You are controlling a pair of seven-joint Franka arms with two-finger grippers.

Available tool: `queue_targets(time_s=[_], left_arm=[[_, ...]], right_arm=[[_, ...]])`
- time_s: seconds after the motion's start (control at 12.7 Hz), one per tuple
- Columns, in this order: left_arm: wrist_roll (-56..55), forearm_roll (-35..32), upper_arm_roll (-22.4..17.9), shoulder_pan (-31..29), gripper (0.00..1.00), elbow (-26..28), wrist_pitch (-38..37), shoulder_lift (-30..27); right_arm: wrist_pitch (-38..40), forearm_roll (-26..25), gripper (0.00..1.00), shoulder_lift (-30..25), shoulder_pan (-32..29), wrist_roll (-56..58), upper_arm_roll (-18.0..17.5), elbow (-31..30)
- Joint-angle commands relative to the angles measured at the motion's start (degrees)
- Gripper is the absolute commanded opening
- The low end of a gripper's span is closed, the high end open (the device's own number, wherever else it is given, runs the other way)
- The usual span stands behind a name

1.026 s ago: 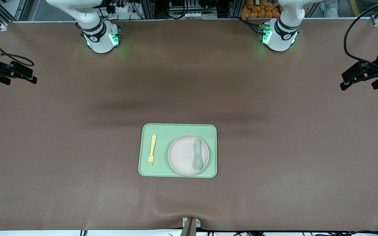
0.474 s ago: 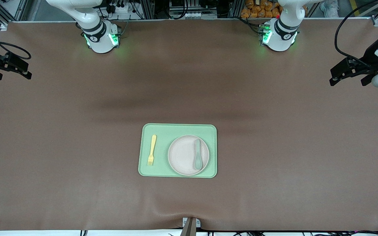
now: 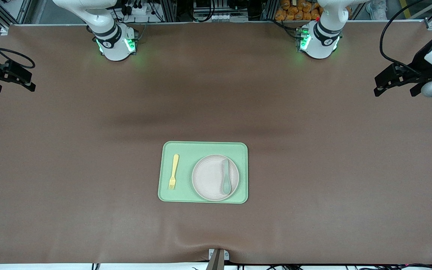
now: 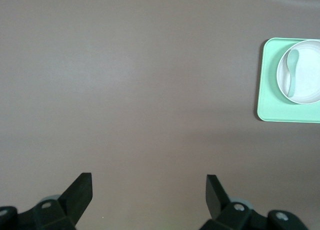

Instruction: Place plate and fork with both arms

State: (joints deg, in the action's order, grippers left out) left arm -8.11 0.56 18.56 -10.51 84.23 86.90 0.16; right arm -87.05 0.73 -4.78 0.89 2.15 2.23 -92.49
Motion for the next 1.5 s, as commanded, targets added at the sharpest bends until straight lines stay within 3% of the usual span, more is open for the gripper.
queue_targets(time_s=[0.0,1.42], left_arm=[[-0.8,-1.5,0.4,-0.1,1.00,0.3,-0.5,-1.0],[0.2,-3.3,0.1,-0.6,1.00,-0.1,-0.5,-0.9]], right_arm=[[0.6,-0.8,1.00,1.1,-0.5,-0.7,-0.4,1.3],[-1.6,-0.4,1.00,2.4,0.6,-0.8,-0.4,1.6]])
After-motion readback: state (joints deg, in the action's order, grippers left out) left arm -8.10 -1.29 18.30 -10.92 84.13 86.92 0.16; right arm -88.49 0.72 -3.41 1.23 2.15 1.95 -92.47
